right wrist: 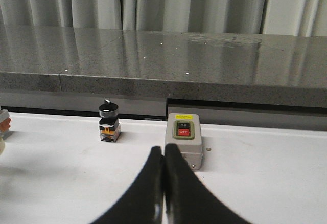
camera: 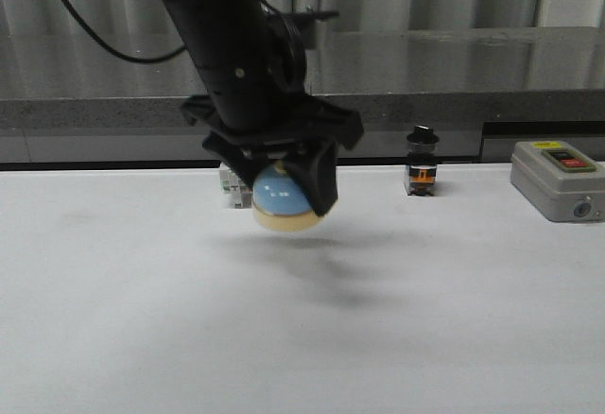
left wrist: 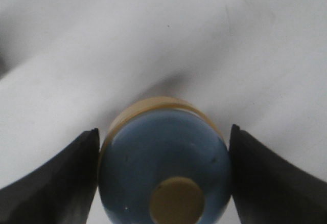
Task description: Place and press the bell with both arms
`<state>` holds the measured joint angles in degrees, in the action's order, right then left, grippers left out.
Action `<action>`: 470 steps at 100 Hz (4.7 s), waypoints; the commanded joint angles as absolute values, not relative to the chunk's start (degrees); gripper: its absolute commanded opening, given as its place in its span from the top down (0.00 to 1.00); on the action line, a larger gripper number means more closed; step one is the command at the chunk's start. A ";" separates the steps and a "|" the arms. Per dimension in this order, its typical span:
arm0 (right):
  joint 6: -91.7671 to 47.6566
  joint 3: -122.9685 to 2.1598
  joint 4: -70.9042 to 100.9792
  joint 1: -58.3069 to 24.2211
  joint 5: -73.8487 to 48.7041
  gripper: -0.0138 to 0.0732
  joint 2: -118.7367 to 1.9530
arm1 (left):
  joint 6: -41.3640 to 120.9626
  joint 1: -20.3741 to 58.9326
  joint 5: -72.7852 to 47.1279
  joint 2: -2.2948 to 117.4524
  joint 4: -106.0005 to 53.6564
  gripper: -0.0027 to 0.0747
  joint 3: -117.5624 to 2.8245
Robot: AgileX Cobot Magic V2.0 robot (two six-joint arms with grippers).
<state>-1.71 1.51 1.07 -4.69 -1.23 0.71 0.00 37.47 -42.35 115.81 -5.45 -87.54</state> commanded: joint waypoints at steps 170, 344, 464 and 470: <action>-1.73 0.66 0.63 -4.54 3.67 0.91 1.71 | -15.93 20.69 -44.60 96.69 8.01 0.99 -89.94; -1.73 0.66 0.63 -4.54 3.67 0.91 1.71 | -7.84 6.19 -13.14 24.85 -2.87 0.99 -23.03; -1.73 0.66 0.63 -4.54 3.68 0.91 1.71 | -5.05 6.19 -0.95 -2.05 2.12 0.99 2.50; -1.73 0.66 0.63 -4.54 3.68 0.91 1.71 | -5.05 6.19 -0.95 -2.05 2.12 0.99 2.50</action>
<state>-1.71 1.51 1.07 -4.69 -1.23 0.71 -5.04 6.31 -5.36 -0.33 2.03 0.04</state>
